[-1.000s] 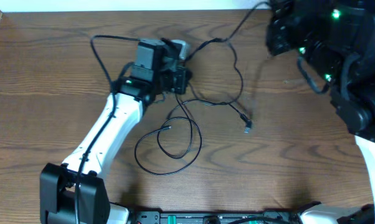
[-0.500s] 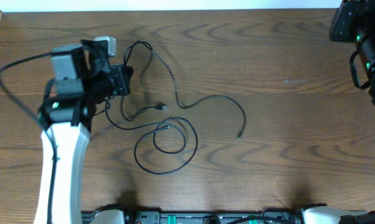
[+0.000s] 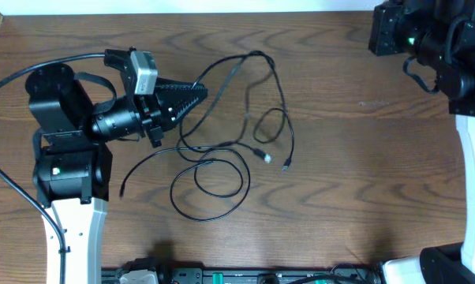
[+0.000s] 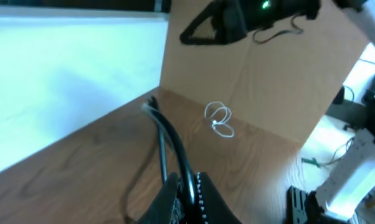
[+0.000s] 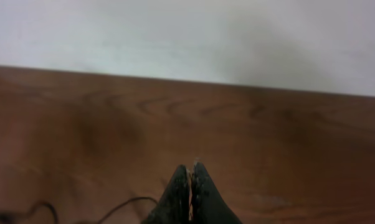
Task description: Untangle cables
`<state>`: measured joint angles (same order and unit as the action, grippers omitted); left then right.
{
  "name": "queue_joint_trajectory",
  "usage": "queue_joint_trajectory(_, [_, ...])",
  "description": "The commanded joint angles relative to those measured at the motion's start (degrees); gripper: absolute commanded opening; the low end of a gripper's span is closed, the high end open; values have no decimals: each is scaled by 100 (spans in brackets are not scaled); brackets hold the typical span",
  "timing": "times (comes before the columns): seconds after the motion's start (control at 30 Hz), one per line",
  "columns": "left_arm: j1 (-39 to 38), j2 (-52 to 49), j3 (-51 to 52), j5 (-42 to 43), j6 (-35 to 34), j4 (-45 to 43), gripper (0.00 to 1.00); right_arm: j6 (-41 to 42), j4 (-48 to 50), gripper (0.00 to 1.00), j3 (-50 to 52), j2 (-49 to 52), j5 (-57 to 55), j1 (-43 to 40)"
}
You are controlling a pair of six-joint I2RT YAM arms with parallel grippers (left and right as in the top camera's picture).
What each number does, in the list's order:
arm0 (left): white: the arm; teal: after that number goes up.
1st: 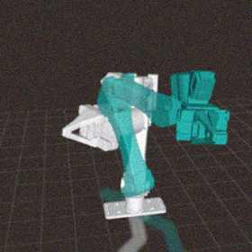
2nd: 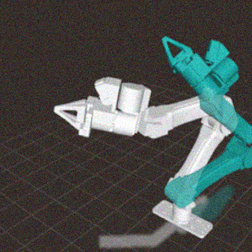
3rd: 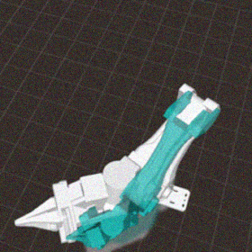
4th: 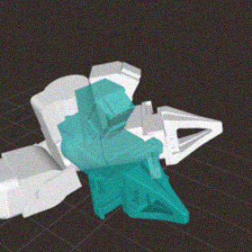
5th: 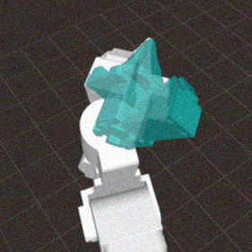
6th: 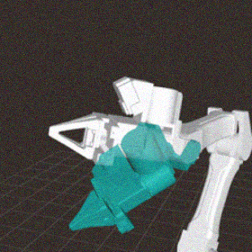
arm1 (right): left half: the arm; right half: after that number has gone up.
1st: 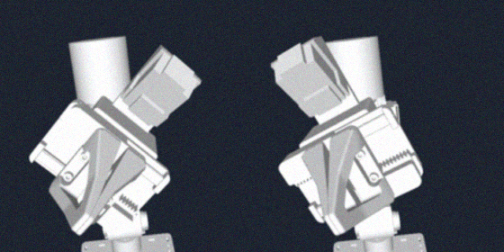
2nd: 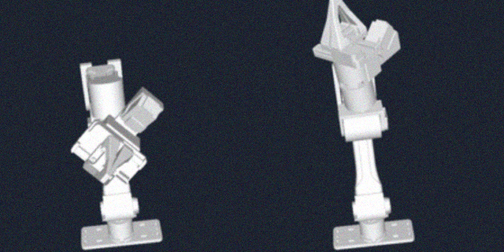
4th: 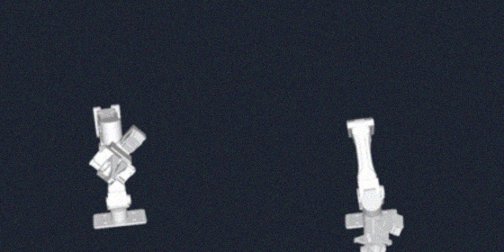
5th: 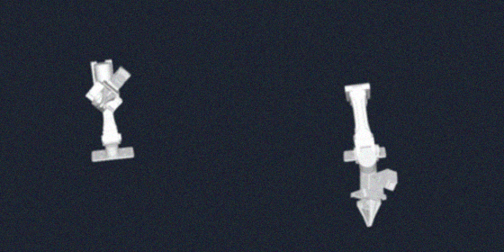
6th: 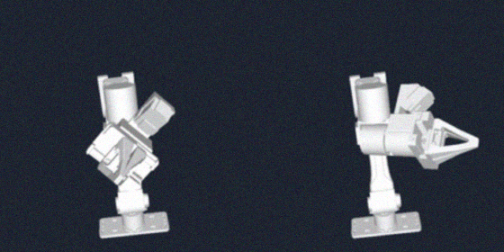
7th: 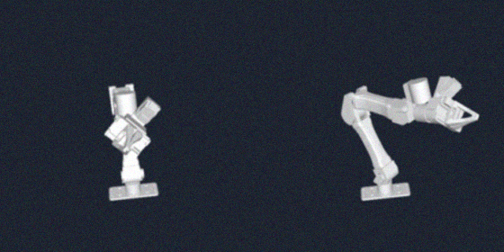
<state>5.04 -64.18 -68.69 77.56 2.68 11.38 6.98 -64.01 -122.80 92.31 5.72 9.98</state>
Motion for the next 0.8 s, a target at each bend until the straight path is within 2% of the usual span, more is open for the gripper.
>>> queue_joint_trajectory(0.0, [2,22,0,81,-1126,-557,7,-37,-9,1,-11,-63,210,-11])
queue_joint_trajectory(0.07, [2,22,0,319,-1609,-1108,8,-37,-13,1,-9,-63,245,37])
queue_joint_trajectory(0.13, [-39,22,0,953,-1840,-1880,8,-39,-13,1,-9,-59,243,122])
queue_joint_trajectory(0.2, [-105,24,0,1113,-2037,-2350,7,-44,-4,1,-9,-52,240,229])
queue_joint_trajectory(0.3, [-92,2,0,577,-2103,-2284,7,-103,-17,1,-9,-33,258,452])
queue_joint_trajectory(0.4, [-61,-66,0,26,-2100,-1947,8,-796,-122,4,-9,2,573,758])
queue_joint_trajectory(0.53, [-61,-245,0,-68,-2098,-1803,7,-2332,-662,24,-9,140,817,1241])
queue_joint_trajectory(0.6, [-61,-334,0,-66,-2100,-1784,7,-2955,-1001,40,-9,249,820,1401])
queue_joint_trajectory(0.63, [-61,-361,0,-61,-2103,-1784,7,-3195,-1130,45,-9,306,820,1460])
queue_joint_trajectory(0.67, [-61,-396,0,-39,-2105,-1784,7,-3436,-1255,60,-9,420,817,1528])
queue_joint_trajectory(0.7, [-61,-400,0,-22,-2107,-1784,7,-3495,-1294,68,-9,511,828,1561])
queue_joint_trajectory(0.77, [-61,-391,0,-22,-2188,-1786,7,-3493,-1296,76,-9,686,839,1606])
